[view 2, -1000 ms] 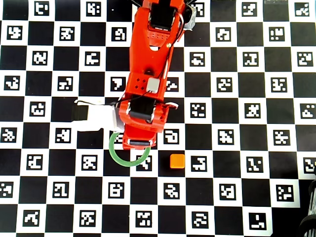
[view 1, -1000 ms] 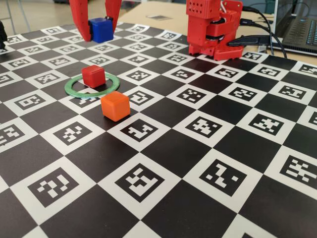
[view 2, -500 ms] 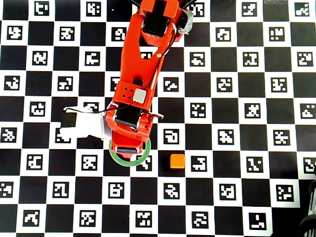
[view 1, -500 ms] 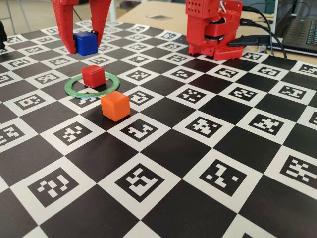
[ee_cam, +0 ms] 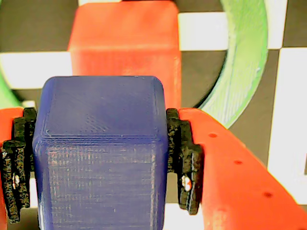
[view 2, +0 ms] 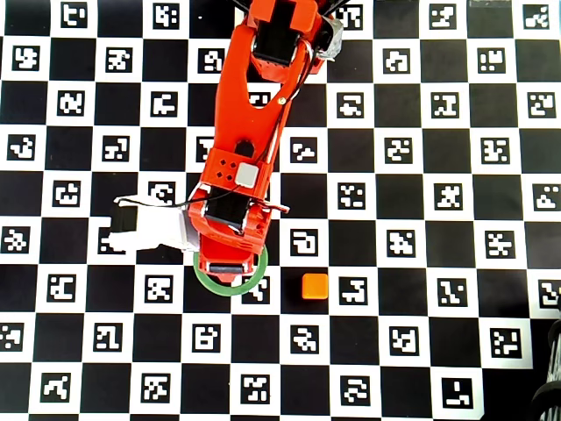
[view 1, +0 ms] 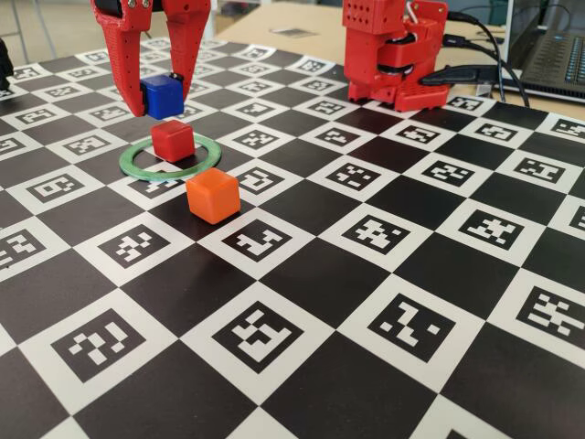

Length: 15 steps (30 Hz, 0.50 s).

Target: Grab the red cube then put it in the green circle then put the blue cube on top and finally the orange cube on top

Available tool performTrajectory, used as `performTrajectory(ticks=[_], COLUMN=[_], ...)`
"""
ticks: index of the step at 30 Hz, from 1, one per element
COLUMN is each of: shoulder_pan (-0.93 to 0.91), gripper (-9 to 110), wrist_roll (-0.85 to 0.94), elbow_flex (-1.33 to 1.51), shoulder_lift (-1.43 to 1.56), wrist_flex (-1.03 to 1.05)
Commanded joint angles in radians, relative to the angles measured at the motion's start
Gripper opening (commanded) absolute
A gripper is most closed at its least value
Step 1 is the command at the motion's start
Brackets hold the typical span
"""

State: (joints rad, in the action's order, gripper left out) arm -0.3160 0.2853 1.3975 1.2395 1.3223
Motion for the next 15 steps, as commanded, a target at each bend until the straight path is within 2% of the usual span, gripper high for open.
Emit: performTrajectory(ticks=[1, 15], shoulder_pan=[-0.018, -0.028], gripper=[6, 6], wrist_roll=[0.017, 0.021], elbow_flex=[-0.002, 0.049], shoulder_lift=[0.038, 0.037], wrist_flex=[-0.017, -0.051])
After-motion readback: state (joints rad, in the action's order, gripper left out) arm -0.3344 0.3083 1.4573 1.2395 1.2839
